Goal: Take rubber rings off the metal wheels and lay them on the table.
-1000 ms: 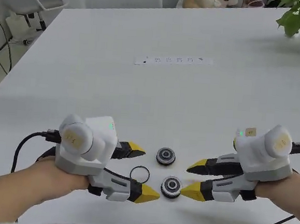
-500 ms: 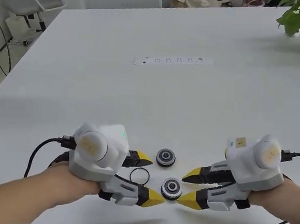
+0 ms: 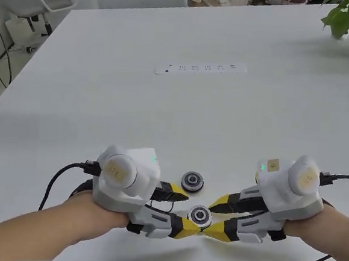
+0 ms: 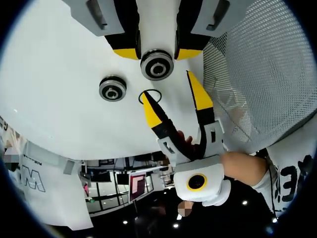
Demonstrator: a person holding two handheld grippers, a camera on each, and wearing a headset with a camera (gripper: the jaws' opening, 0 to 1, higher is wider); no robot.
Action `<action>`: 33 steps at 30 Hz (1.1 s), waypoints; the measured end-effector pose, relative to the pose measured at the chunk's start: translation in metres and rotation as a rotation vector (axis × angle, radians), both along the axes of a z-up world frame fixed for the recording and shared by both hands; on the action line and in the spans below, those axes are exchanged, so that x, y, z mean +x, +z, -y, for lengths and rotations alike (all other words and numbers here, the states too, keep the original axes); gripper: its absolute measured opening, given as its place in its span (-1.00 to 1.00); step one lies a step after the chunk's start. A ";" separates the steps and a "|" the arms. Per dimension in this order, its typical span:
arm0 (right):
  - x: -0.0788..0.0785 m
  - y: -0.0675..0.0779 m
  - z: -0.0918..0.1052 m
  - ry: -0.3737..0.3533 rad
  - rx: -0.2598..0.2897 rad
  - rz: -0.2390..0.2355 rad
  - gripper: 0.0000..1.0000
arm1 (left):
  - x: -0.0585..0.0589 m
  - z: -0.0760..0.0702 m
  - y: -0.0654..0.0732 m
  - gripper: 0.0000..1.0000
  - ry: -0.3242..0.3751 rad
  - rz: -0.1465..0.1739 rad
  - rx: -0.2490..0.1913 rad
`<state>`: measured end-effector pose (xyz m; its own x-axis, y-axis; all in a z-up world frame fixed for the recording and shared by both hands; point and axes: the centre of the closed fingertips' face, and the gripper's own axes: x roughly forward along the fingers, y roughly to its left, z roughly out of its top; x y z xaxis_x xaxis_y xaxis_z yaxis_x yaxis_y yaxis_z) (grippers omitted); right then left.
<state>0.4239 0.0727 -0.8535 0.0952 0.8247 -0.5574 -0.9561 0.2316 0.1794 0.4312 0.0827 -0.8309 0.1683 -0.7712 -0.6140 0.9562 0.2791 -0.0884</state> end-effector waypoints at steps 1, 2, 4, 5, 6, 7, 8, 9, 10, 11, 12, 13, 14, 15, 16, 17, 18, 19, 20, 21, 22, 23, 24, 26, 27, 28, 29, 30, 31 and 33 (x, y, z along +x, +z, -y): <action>0.000 0.000 0.000 0.000 0.001 0.000 -0.51 | 0.000 0.001 -0.001 -0.41 0.000 -0.002 0.001; 0.000 0.000 0.000 -0.004 0.004 -0.005 -0.51 | -0.001 0.002 -0.002 -0.42 -0.001 -0.006 0.001; 0.000 0.000 0.000 -0.006 0.006 -0.009 -0.51 | -0.001 0.003 -0.002 -0.45 -0.003 -0.009 0.002; -0.001 0.000 0.000 -0.006 0.006 -0.008 -0.51 | -0.002 0.004 -0.003 -0.47 -0.005 -0.009 0.002; -0.001 0.000 0.000 -0.006 0.006 -0.009 -0.51 | -0.002 0.005 -0.003 -0.50 -0.006 -0.010 0.002; -0.001 -0.001 0.000 -0.006 0.005 -0.010 -0.50 | -0.002 0.006 -0.004 -0.52 -0.007 -0.011 0.003; -0.001 -0.001 0.000 -0.006 0.006 -0.010 -0.50 | -0.002 0.007 -0.004 -0.55 -0.009 -0.012 0.002; -0.001 -0.001 0.000 -0.007 0.006 -0.010 -0.50 | -0.002 0.008 -0.005 -0.57 -0.012 -0.012 0.003; -0.001 -0.001 0.000 -0.007 0.007 -0.011 -0.50 | -0.003 0.009 -0.005 -0.58 -0.014 -0.012 0.004; -0.001 -0.001 -0.001 -0.007 0.006 -0.010 -0.50 | -0.003 0.010 -0.006 -0.59 -0.016 -0.010 0.007; -0.001 -0.001 -0.001 -0.007 0.006 -0.010 -0.50 | -0.003 0.011 -0.007 -0.60 -0.018 -0.009 0.008; -0.001 -0.001 -0.001 -0.007 0.006 -0.010 -0.50 | -0.004 0.011 -0.007 -0.61 -0.020 -0.009 0.010; -0.001 -0.001 -0.001 -0.007 0.006 -0.010 -0.50 | -0.003 0.012 -0.008 -0.63 -0.021 -0.006 0.012; -0.001 -0.001 -0.001 -0.006 0.005 -0.009 -0.49 | -0.003 0.012 -0.008 -0.65 -0.020 -0.003 0.011; -0.001 -0.001 -0.001 -0.007 0.006 -0.010 -0.49 | -0.002 0.013 -0.008 -0.68 -0.020 0.001 0.009; -0.001 -0.001 -0.001 -0.008 0.007 -0.011 -0.49 | -0.001 0.013 -0.008 -0.71 -0.015 0.002 0.009; -0.001 -0.001 -0.001 -0.008 0.006 -0.010 -0.49 | 0.000 0.013 -0.008 -0.72 -0.015 0.007 0.009; -0.001 -0.001 -0.001 -0.008 0.006 -0.010 -0.49 | 0.000 0.014 -0.008 -0.74 -0.021 0.010 0.013; -0.001 -0.001 -0.001 -0.009 0.007 -0.010 -0.49 | 0.000 0.014 -0.008 -0.75 -0.027 0.031 0.016; 0.000 -0.001 -0.001 -0.009 0.007 -0.010 -0.50 | -0.002 0.013 -0.008 -0.76 -0.033 0.040 0.021; 0.000 -0.001 -0.001 -0.010 0.007 -0.011 -0.50 | -0.001 0.013 -0.008 -0.76 -0.034 0.043 0.023; 0.000 -0.001 -0.001 -0.010 0.007 -0.011 -0.49 | 0.000 0.013 -0.008 -0.78 -0.034 0.046 0.024; 0.000 -0.001 -0.001 -0.010 0.008 -0.011 -0.49 | 0.001 0.012 -0.008 -0.79 -0.033 0.051 0.026; 0.000 0.000 -0.002 -0.011 0.009 -0.011 -0.49 | 0.002 0.012 -0.008 -0.82 -0.030 0.055 0.026; 0.000 0.000 -0.002 -0.011 0.010 -0.011 -0.49 | 0.002 0.012 -0.008 -0.83 -0.029 0.058 0.026; 0.000 0.000 -0.002 -0.012 0.011 -0.011 -0.49 | 0.003 0.012 -0.008 -0.84 -0.030 0.064 0.028; 0.000 0.000 -0.002 -0.012 0.012 -0.011 -0.49 | 0.002 0.012 -0.008 -0.84 -0.032 0.067 0.029; 0.001 0.001 -0.002 -0.012 0.012 -0.009 -0.50 | 0.001 0.012 -0.008 -0.83 -0.053 0.093 0.034; 0.001 0.001 -0.002 -0.013 0.015 -0.009 -0.50 | 0.000 0.013 -0.008 -0.83 -0.051 0.089 0.032; 0.001 0.002 -0.002 -0.019 0.022 -0.010 -0.49 | 0.001 0.013 -0.008 -0.82 -0.047 0.084 0.024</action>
